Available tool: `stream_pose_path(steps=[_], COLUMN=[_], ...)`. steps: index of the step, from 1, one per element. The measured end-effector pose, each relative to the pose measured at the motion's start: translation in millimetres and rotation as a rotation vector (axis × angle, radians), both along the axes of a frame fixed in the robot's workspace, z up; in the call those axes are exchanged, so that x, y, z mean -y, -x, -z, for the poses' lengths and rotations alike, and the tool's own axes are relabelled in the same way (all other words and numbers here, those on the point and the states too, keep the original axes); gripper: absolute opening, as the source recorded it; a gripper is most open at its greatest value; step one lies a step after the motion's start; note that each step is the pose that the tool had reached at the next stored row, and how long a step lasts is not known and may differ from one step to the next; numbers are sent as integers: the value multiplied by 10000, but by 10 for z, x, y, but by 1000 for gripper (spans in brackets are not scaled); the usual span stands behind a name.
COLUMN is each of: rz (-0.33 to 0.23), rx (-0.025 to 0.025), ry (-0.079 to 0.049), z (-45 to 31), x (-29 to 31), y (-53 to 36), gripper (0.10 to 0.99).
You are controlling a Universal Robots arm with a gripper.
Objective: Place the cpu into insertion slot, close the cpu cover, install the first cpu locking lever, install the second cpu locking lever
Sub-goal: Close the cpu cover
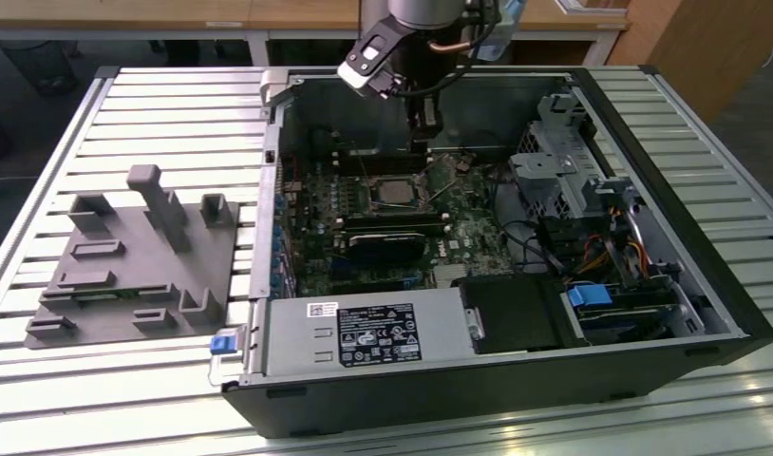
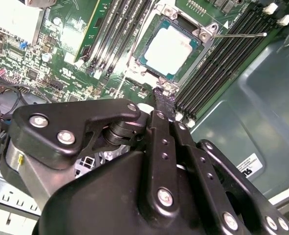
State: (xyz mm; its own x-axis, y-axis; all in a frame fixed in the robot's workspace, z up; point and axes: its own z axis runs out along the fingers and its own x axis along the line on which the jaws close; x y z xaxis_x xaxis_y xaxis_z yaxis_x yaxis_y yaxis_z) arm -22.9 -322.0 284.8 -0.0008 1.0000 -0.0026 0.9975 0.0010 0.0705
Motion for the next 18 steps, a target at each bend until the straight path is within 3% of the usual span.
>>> stream_pose_path(steps=[18], rz=[0], rx=[0], ry=[0], z=[-39], x=[-2], y=[-57], gripper=[122])
